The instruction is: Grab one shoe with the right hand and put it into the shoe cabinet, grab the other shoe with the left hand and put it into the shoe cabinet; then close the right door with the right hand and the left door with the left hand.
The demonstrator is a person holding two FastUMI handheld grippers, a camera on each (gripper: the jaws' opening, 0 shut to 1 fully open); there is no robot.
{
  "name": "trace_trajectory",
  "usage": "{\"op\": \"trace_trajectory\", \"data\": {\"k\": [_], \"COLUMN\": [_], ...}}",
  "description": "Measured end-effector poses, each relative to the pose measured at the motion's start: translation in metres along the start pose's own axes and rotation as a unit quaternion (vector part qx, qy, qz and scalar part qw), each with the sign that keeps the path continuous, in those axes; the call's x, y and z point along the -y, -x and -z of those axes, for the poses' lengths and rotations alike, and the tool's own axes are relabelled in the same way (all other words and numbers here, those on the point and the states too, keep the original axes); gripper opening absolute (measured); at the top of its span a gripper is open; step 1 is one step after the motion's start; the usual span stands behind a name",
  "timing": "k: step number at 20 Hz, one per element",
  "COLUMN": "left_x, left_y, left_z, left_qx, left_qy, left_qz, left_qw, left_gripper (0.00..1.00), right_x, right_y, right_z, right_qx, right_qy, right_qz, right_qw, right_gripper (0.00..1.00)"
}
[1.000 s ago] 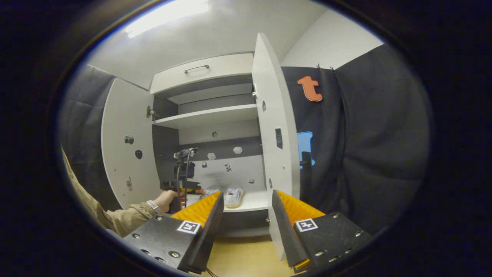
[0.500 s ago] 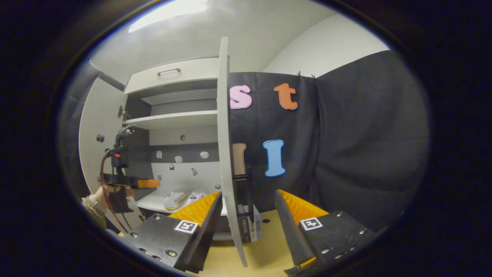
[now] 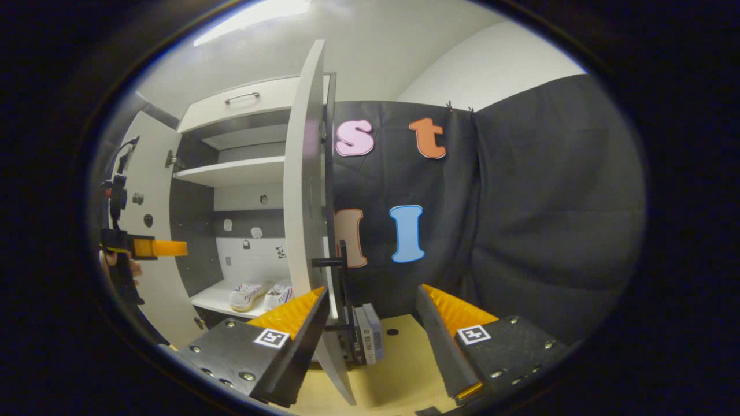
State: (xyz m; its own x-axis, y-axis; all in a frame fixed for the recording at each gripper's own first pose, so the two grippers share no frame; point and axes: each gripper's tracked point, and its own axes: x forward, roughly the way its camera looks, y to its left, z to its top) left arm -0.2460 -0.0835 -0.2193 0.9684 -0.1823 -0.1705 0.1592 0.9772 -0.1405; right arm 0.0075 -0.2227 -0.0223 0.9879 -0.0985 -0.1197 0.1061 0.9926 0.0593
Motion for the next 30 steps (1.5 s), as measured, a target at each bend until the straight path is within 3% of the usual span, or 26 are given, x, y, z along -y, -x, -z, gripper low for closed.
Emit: {"op": "trace_trajectory", "data": {"k": [7, 10, 11, 12, 18, 30], "left_x": [0.003, 0.007, 0.009, 0.010, 0.008, -0.011], "left_y": [0.031, 0.041, 0.045, 0.048, 0.061, 0.078], "left_z": [-0.006, -0.013, -0.016, -0.017, -0.015, -0.009], "left_qx": [0.007, 0.016, 0.019, 0.022, 0.023, 0.025], "left_qy": [-0.002, 0.000, 0.000, 0.000, 0.001, 0.002], "left_qz": [-0.015, -0.015, -0.016, -0.016, -0.025, -0.049], "left_qw": [1.000, 1.000, 1.000, 1.000, 0.999, 0.998], "left_gripper": [0.90, 0.90, 0.90, 0.90, 0.89, 0.90], "right_x": [-0.003, -0.011, -0.018, -0.026, -0.066, -0.123], "right_y": [0.000, 0.001, 0.005, 0.007, 0.003, -0.009], "right_z": [0.000, -0.002, 0.000, -0.001, 0.001, 0.006], "right_qx": [0.002, 0.005, 0.003, 0.001, -0.004, -0.013], "right_qy": [0.016, 0.026, 0.022, 0.018, 0.022, 0.017], "right_qz": [-0.023, -0.042, -0.053, -0.063, -0.107, -0.156], "right_qw": [1.000, 0.999, 0.998, 0.998, 0.994, 0.988], "right_gripper": [0.86, 0.90, 0.86, 0.89, 0.89, 0.89]}}
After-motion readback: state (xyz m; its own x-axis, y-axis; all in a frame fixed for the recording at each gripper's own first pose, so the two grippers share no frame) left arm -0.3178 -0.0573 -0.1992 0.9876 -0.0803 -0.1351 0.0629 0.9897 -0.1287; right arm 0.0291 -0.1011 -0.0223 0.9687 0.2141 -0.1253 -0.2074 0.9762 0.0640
